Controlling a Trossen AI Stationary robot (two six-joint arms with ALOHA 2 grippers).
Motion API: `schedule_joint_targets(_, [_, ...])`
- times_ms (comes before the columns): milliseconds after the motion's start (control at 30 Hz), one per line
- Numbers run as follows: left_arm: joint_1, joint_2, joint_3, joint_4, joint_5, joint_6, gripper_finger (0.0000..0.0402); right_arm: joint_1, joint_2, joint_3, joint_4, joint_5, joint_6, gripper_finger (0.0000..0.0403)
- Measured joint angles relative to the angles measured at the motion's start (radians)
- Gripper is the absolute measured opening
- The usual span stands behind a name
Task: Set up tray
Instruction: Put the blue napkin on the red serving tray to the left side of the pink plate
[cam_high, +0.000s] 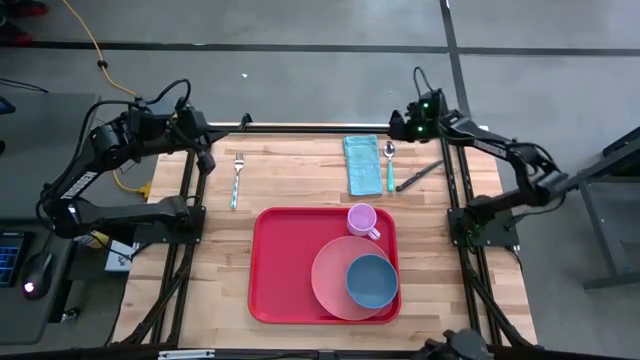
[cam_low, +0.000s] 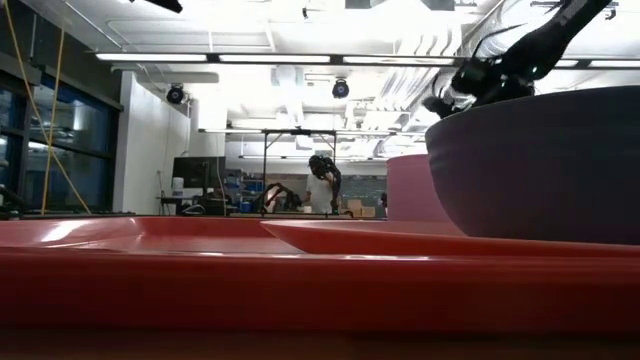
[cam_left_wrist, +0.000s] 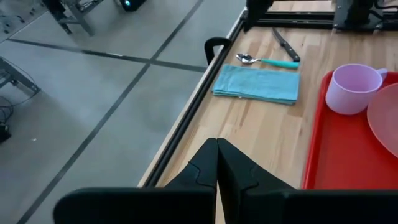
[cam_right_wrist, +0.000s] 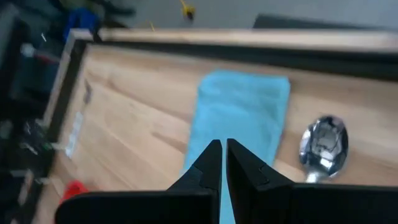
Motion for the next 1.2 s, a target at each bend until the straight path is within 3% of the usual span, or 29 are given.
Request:
schedule_joint_targets(367, [0.0, -0.007, 0.0, -0.005, 0.001, -0.011, 0.0035, -0.048, 0.202, 0.0, 0.09, -0.184, -0.077, 0.0007])
schedule_joint_targets(667, [0.0, -0.008, 0.0, -0.005, 0.003, -0.034, 0.0035, -0.086, 0.211, 0.0, 0.207, -0.229, -0.087, 0.0102])
schedule_joint_targets(867, [0.0, -0.008, 0.0, -0.005, 0.003, -0.051, 0.0035, -0.081, 0.211, 0.0, 0.366, -0.415, -0.046, 0.0151])
schedule_joint_targets(1067, [0.0, -0.008, 0.0, -0.005, 0.003, -0.081, 0.0035, -0.068, 0.21, 0.0, 0.433, -0.5, -0.104, 0.0154])
schedule_joint_targets(1200, [0.0, -0.008, 0.0, -0.005, 0.017, -0.09, 0.0035, -0.068, 0.21, 0.0, 0.433, -0.48, -0.041, 0.0142])
